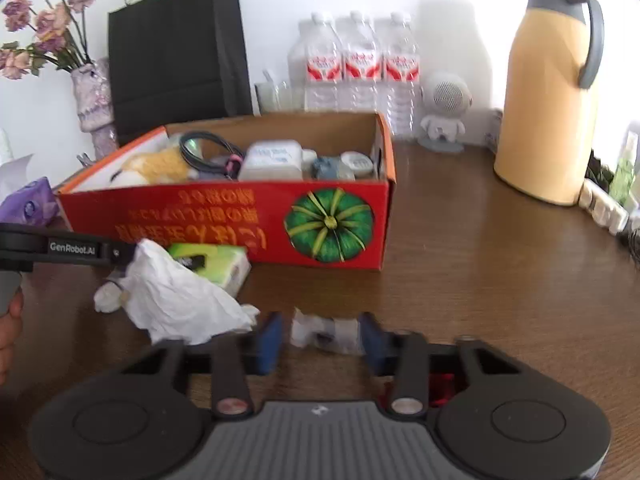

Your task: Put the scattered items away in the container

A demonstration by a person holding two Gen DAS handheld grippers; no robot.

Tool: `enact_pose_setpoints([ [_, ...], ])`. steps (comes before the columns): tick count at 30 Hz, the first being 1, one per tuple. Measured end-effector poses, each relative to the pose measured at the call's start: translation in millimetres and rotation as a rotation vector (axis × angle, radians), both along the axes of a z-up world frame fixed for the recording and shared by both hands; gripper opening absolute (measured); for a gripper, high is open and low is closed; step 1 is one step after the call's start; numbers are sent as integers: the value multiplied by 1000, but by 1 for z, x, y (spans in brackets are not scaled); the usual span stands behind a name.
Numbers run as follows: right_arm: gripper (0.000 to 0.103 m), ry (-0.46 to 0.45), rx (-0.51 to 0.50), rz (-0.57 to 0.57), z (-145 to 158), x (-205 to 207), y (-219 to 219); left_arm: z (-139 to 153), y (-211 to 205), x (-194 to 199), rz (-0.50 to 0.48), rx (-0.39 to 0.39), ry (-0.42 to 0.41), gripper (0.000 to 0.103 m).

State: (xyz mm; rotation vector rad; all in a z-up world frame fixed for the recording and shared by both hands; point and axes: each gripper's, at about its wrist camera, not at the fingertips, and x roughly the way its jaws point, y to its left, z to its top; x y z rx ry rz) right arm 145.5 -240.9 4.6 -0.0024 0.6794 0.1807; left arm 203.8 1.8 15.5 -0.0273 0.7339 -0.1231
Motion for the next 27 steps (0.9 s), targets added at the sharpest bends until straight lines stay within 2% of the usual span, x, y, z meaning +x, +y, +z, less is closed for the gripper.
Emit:
enact_pose_setpoints([
  [1, 28, -5, -2, -2, 0, 0, 0, 0, -1, 0, -3, 3, -2, 35],
  [3, 27, -4, 11, 6, -1, 2, -1, -2, -2, 1, -9, 5, -4, 16],
  [4, 25, -7, 7, 9, -1, 3, 0, -2, -2, 1, -7, 8, -8, 12],
  [5, 25, -12, -5, 13, -2, 3, 2, -2, -2, 1, -4, 14, -8, 1],
  [9, 17, -26, -17, 23, 0, 2, 5, 0, 0, -3, 21, 19, -25, 1],
  [13, 15, -51, -2, 6, 11, -2, 2, 20, 6, -16, 47, -11, -72, 1],
  [17, 15, -116, 22, 22, 39, -11, 1, 49, 9, -30, 52, -23, -145, 1],
  [23, 15, -201, 59, 45, 90, -1, 7, 97, 4, -23, 55, 7, -224, 1],
  [27, 14, -264, 70, 52, 116, -9, 13, 112, 2, -50, 63, 17, -313, 1],
])
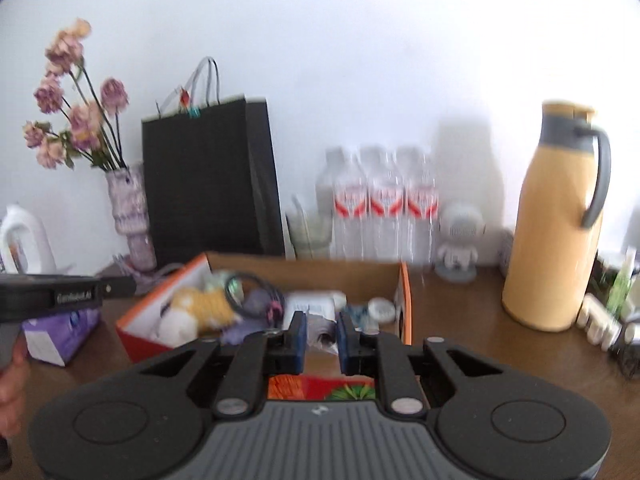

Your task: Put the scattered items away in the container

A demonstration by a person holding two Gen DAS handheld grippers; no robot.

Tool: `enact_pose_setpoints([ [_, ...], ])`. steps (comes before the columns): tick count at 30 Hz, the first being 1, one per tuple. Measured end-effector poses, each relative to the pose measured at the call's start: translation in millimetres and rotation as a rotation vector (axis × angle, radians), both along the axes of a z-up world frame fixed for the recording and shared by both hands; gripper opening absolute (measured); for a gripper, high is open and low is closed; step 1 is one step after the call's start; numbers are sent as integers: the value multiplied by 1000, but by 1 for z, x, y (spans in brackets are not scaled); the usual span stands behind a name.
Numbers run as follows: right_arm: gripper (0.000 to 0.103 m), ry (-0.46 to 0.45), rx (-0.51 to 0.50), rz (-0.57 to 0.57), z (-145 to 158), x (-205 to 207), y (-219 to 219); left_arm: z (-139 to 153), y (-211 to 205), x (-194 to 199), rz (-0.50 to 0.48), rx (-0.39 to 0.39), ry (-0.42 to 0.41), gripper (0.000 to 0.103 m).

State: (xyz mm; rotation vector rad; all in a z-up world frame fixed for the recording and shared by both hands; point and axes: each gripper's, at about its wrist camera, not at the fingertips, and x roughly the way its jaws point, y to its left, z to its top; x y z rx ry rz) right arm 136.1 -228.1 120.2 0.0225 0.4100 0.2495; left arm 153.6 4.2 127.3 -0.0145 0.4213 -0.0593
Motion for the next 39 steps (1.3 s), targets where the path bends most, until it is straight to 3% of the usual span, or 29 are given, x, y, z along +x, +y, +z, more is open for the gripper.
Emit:
enact_pose_setpoints([
  [5, 14, -51, 10, 20, 0, -39, 5, -7, -4, -56, 60, 32, -98, 1],
  [10, 14, -40, 48, 27, -4, -83, 6, -1, -5, -112, 51, 40, -154, 1],
  [14, 14, -88, 53, 39, 10, -128, 7, 13, -1, -159, 44, 2, -189, 1],
  [20, 14, -182, 30, 32, 26, -189, 5, 19, -8, -215, 29, 11, -240, 1],
  [22, 14, -201, 29, 27, 27, -207, 3, 13, -5, -234, 22, -3, -244, 1],
  [25, 14, -185, 26, 38, 15, -231, -1, -10, 1, -250, 10, -20, -175, 1],
  [31, 14, -137, 4, 59, -17, -241, 2, -51, 10, -213, -28, -79, -17, 5],
  [34, 14, -109, -11, 58, -28, -231, 6, -63, 16, -164, -23, -83, 73, 9],
  [36, 14, -83, -9, 73, -35, -224, 7, -67, 20, -128, -25, -73, 112, 22],
  [39, 14, -54, -10, 68, -44, -211, 7, -72, 22, -72, -27, -85, 186, 25],
])
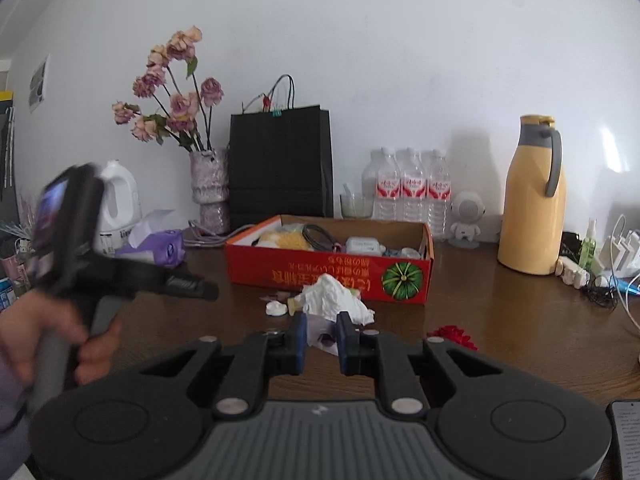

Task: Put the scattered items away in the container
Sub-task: 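Grasp a clear packet with a dark dot with each tool, then lift both held clear packets up from the table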

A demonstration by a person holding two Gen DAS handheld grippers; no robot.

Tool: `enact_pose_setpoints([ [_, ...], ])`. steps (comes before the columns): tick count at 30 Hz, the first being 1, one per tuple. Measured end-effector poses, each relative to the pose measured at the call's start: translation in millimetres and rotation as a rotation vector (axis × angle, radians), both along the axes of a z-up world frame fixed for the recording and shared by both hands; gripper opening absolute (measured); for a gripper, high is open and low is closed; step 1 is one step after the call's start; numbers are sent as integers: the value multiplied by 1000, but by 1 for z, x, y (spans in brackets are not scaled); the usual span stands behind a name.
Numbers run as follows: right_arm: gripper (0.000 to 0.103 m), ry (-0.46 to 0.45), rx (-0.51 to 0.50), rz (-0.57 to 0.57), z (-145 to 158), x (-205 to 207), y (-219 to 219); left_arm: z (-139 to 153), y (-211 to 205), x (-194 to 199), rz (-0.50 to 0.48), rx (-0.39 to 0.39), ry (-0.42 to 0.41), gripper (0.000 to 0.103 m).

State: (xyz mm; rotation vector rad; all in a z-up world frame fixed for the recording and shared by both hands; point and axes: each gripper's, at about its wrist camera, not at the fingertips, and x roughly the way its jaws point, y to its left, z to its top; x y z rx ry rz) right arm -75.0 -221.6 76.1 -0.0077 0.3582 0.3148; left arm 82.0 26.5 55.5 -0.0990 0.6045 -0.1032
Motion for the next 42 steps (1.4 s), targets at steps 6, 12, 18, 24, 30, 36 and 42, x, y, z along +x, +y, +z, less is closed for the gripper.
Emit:
enact_pose_setpoints([
  [6, 14, 72, 9, -33, -16, 34, -8, -7, -21, 80, -113, 2, 85, 26],
  [12, 14, 100, 12, -35, -23, 60, -9, -27, -36, 110, -106, 98, 197, 15],
  [18, 14, 120, 26, -18, -29, 79, -6, -30, -40, 98, -159, 155, 132, 1],
  [24, 14, 116, 29, -1, -28, 80, -3, -7, -34, 69, -138, 171, 8, 1],
  [30, 15, 150, 46, 9, -32, 92, -7, -25, -38, 100, -200, 186, 134, 42],
  [36, 15, 169, 74, -4, -30, 119, -13, -26, -30, 97, -243, 117, 148, 1],
  [42, 15, 175, 73, 6, -33, 128, -7, -10, -13, 66, -166, 69, 48, 1],
])
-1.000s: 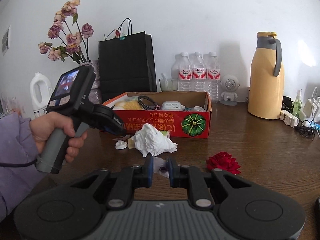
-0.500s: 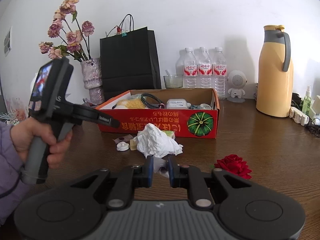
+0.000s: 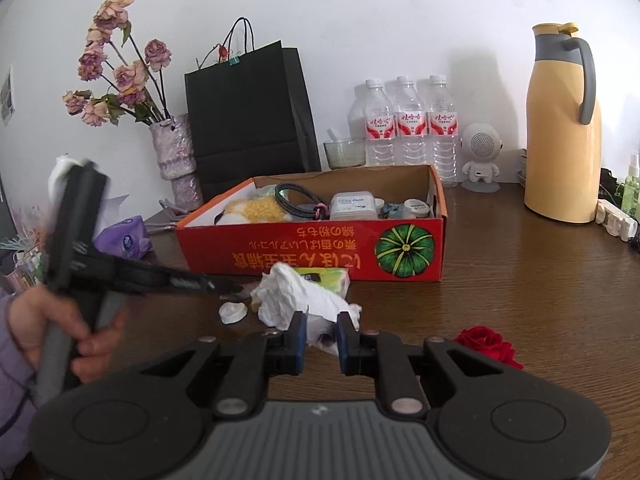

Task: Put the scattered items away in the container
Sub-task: 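Lift both held clear packets up from the table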

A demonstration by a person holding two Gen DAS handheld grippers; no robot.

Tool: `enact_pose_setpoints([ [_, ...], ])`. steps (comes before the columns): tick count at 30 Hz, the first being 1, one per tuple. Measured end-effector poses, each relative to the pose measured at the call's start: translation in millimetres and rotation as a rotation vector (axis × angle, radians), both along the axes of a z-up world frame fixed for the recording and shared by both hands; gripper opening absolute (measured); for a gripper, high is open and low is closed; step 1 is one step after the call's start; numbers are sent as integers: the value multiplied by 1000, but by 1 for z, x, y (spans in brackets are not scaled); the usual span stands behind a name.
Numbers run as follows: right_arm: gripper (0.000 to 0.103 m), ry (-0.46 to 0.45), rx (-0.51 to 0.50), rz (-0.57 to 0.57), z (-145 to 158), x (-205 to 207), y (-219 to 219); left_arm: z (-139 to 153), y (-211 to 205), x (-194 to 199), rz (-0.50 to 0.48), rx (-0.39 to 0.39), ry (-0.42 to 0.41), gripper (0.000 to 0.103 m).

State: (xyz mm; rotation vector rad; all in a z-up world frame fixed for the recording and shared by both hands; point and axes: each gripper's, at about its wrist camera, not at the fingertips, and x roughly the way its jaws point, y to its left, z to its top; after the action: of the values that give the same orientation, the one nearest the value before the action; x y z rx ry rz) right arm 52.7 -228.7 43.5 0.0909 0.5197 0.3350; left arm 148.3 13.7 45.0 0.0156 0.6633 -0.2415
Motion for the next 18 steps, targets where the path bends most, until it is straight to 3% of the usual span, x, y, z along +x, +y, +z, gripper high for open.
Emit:
enact_pose_setpoints([
  [2, 15, 0, -3, 1, 0, -2, 0, 18, 6, -17, -11, -35, -42, 1],
  [4, 15, 0, 2, 4, 0, -3, -1, 26, -1, -20, -66, 12, -41, 1],
  [5, 15, 2, 4, 3, -1, -3, -1, 23, -8, -17, -111, 55, -38, 10],
  [6, 15, 6, 6, 2, -3, -1, 0, 17, -14, -10, -152, 98, -43, 34],
  [7, 15, 11, 8, 5, -4, 0, 1, 10, -18, 0, -175, 147, -32, 51],
  [8, 15, 15, 9, 8, -5, 1, 1, 3, -21, 13, -181, 189, -10, 59],
  [9, 15, 18, 8, 9, -5, 0, 2, -4, -21, 28, -173, 218, 26, 40],
  [10, 15, 17, 6, 13, -4, 0, 3, -10, -21, 40, -177, 224, 80, 31],
  [12, 15, 14, 2, 19, -3, -3, 4, -16, -13, 57, -200, 151, 159, 21],
  [16, 15, 20, 1, 25, -4, -2, 5, -15, -11, 52, -209, 142, 152, 19],
  [18, 15, 28, 6, 25, -6, 1, 5, -9, -6, 38, -177, 118, 110, 17],
])
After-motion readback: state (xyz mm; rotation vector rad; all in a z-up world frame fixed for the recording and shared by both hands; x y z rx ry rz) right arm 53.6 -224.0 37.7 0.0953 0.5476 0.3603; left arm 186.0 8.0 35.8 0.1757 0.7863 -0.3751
